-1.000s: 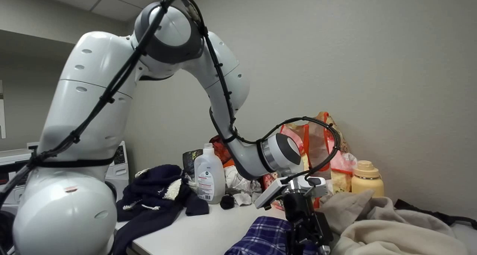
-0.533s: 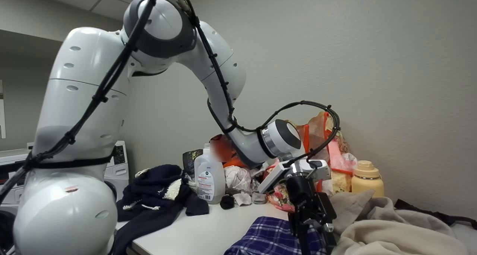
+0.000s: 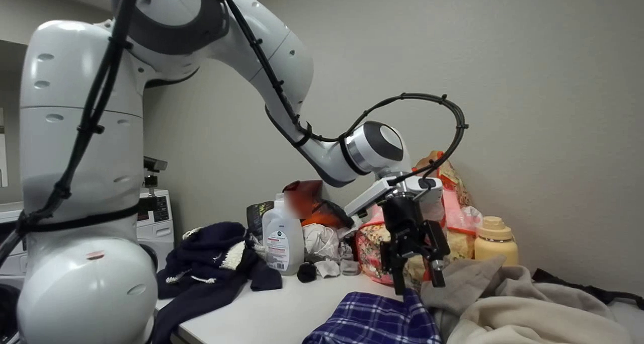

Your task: Fold the checked garment

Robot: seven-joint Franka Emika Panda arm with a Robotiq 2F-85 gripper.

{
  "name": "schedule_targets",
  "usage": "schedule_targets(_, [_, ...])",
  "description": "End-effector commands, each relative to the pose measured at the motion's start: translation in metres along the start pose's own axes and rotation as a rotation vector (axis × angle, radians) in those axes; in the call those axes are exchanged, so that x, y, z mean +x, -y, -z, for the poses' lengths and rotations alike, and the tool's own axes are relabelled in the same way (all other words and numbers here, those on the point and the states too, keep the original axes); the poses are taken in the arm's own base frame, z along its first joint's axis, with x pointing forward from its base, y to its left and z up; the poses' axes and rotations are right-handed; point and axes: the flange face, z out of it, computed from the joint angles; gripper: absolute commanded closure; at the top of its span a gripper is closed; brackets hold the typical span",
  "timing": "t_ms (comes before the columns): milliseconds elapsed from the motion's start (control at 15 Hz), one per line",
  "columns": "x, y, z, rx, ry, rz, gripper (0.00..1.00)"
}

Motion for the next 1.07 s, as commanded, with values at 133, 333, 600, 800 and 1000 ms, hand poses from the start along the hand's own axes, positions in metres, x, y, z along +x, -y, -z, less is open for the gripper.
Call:
schedule_targets(133, [-0.024,-0.021,0.055,0.127,-0.055,0.079,0.00])
schedule_targets(333, [-0.034,-0.022,0.084,0.177,-0.100,0.116,0.00])
schedule_targets(600, [-0.044,-0.010,0.116,0.209,-0.176,0.153,0.00])
schedule_targets(800, [-0.050,0.005,0.126,0.212,-0.191,0.176,0.00])
schedule_targets(1000, [-0.054,0.022,0.131,0.220,-0.196,0.193,0.00])
